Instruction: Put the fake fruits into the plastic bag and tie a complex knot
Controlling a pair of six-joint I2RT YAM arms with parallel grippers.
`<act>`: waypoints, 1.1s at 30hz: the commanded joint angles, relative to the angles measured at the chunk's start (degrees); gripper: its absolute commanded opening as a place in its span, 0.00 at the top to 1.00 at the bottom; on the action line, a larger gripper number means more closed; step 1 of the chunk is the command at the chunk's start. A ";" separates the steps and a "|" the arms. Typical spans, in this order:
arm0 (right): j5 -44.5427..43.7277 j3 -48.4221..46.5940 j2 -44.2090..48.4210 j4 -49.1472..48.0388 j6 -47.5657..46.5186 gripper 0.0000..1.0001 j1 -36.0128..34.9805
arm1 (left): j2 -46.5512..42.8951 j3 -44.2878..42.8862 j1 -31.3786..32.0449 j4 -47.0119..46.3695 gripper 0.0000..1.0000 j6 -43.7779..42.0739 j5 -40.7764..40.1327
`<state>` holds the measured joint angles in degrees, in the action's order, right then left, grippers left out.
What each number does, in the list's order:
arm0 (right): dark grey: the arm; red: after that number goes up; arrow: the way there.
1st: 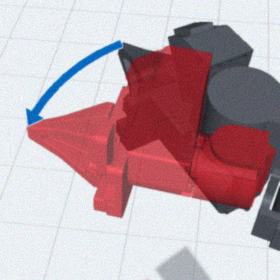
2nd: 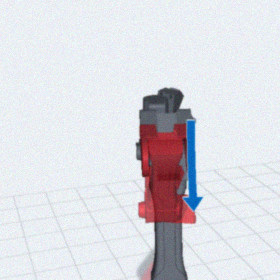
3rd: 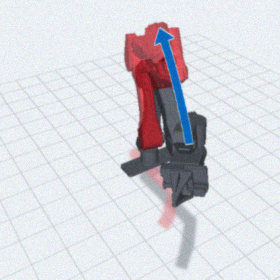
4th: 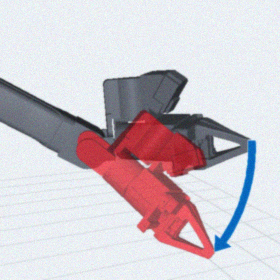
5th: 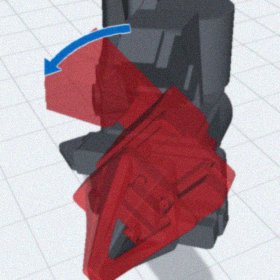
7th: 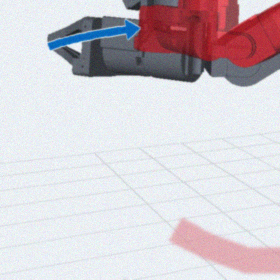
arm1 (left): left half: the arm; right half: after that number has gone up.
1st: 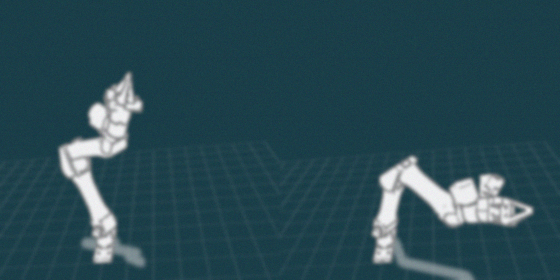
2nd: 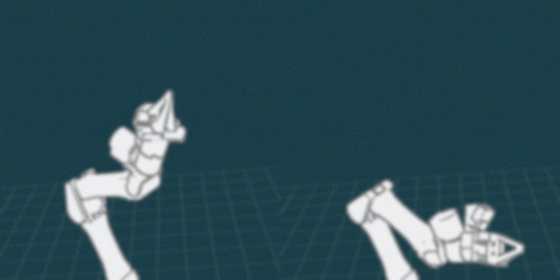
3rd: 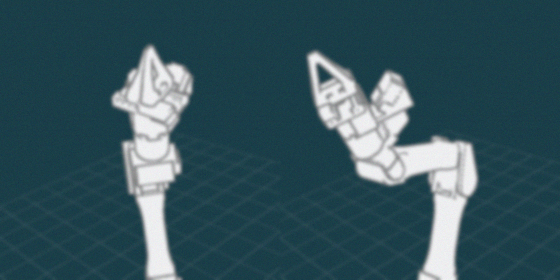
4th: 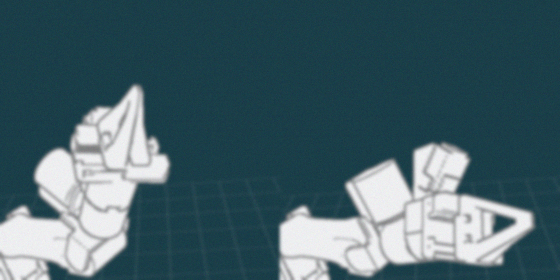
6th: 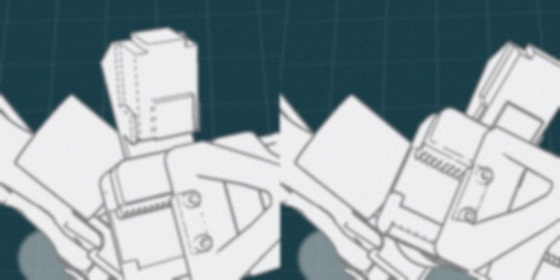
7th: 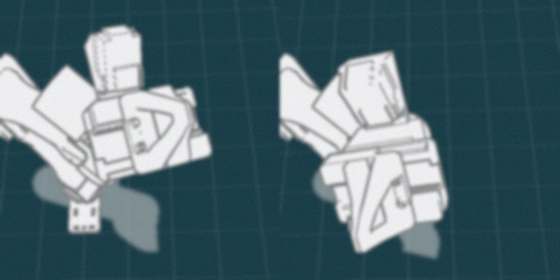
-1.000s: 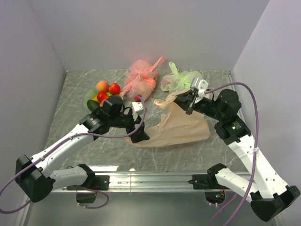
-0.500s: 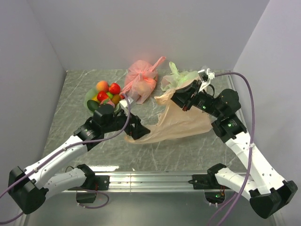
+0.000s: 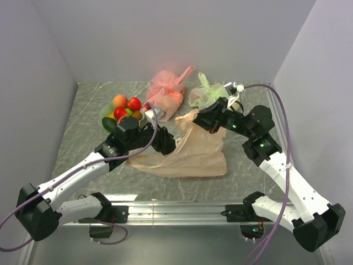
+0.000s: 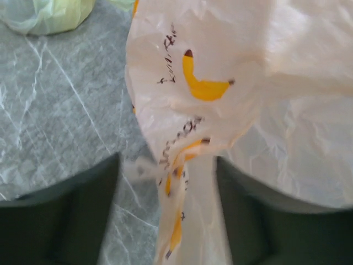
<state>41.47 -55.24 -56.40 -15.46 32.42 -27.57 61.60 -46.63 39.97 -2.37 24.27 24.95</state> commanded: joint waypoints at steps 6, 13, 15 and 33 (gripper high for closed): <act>2.47 -3.11 0.33 1.39 -0.87 1.00 1.46 | -2.44 -2.50 -0.85 4.47 0.99 -0.54 -0.17; 6.33 -3.12 -0.02 4.92 -3.95 1.00 7.35 | -9.74 -2.67 -5.07 10.02 1.00 -4.49 -0.43; 8.36 -4.17 -0.64 6.66 -4.82 1.00 7.36 | -10.45 -3.37 -5.16 8.97 0.81 -5.28 4.48; 10.82 -4.79 -2.75 2.38 0.53 1.00 2.27 | 2.55 -11.81 6.88 -0.09 0.02 -6.88 -6.57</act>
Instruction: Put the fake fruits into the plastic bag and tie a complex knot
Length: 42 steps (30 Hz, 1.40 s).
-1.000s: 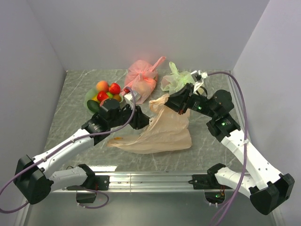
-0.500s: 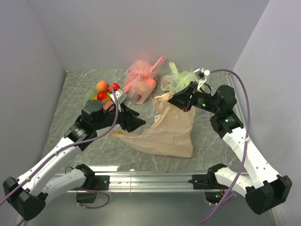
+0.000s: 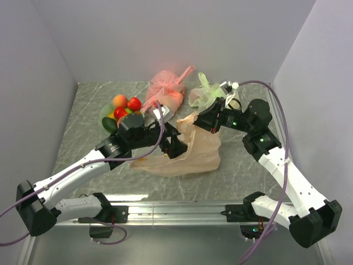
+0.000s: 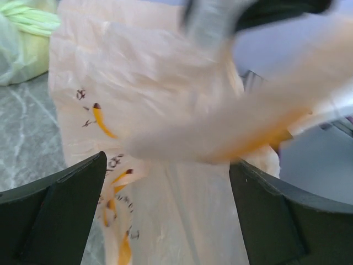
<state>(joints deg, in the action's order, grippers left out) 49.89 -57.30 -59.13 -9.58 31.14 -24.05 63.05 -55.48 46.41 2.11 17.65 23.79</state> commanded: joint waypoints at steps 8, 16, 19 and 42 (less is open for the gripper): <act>7.14 -3.52 -0.54 -5.71 5.69 1.00 -2.49 | 3.93 -0.42 -2.71 -6.58 0.22 5.45 -10.38; 5.84 -3.08 -1.25 -4.66 4.73 1.00 -1.79 | 0.50 3.97 -6.25 -14.76 0.50 11.45 0.72; 2.06 -2.73 -1.07 -5.53 5.42 1.00 -1.43 | -3.36 6.87 -4.94 -13.98 0.24 9.34 0.12; -5.51 -1.77 -0.28 -3.16 2.44 1.00 -5.56 | -3.29 3.38 0.78 -9.49 0.01 5.99 -12.42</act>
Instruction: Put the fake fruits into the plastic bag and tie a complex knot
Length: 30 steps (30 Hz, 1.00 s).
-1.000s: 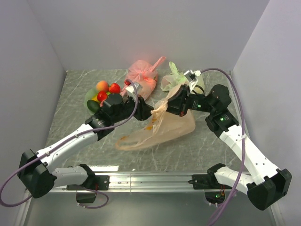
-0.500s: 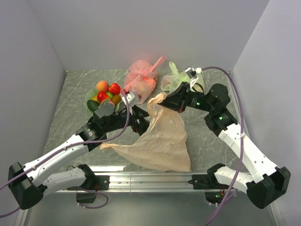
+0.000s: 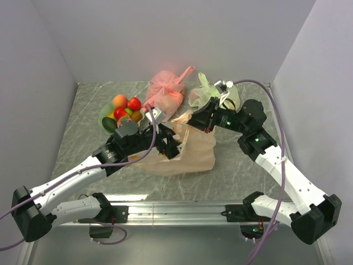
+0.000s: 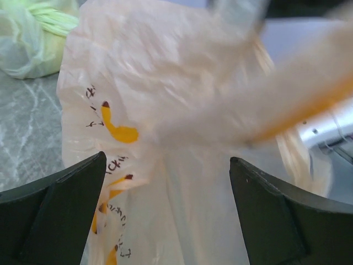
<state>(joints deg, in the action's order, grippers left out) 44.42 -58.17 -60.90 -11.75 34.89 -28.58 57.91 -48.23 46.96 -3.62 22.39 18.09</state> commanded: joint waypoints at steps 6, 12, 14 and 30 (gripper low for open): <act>5.31 -0.98 0.61 -2.67 1.23 1.00 -1.39 | 6.34 -6.79 0.15 -4.82 0.22 -1.03 -12.72; 5.42 -2.55 -1.14 0.92 -3.84 1.00 -1.13 | 5.72 -6.79 -0.38 -4.49 1.00 0.63 -4.99; 3.31 -3.96 -1.93 3.83 -6.15 0.97 -0.17 | 5.46 -6.53 -0.73 -2.72 1.00 1.86 -5.78; -18.32 -17.58 -0.18 36.17 -13.28 0.05 2.49 | 9.23 -13.99 -4.86 13.19 1.00 5.64 -20.00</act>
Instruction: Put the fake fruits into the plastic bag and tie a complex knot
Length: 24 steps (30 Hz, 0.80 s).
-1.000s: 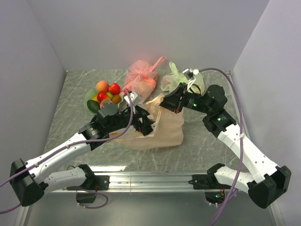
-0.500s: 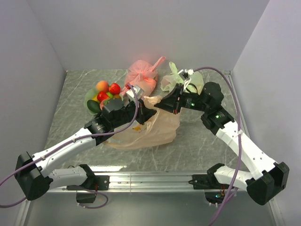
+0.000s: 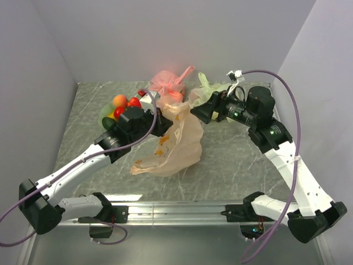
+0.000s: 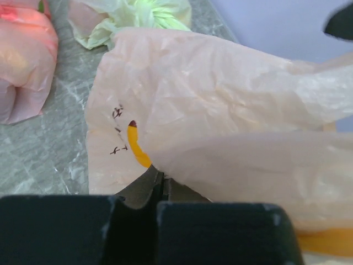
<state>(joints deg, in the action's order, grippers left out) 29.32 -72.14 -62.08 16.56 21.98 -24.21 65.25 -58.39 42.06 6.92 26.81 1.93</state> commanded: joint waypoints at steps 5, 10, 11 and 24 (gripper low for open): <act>-9.17 -2.05 1.27 9.46 2.28 0.04 -8.48 | 5.23 -7.79 0.04 4.15 1.00 0.88 -4.31; -14.64 -0.63 -1.98 9.46 3.51 0.03 -11.65 | 7.08 -9.90 0.12 3.98 1.00 1.49 -4.31; -14.90 -1.07 -3.55 9.28 4.29 0.02 -11.65 | 7.25 -10.07 0.12 4.15 1.00 1.49 -4.39; -15.62 -4.42 -12.36 17.35 -1.48 0.89 -6.85 | 5.60 -10.87 -1.36 7.14 1.00 1.05 -2.73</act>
<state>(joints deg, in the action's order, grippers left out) 14.94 -77.14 -76.23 29.74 25.58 -34.79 73.45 -66.89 42.00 12.53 27.92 -1.74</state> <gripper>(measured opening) 0.220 0.012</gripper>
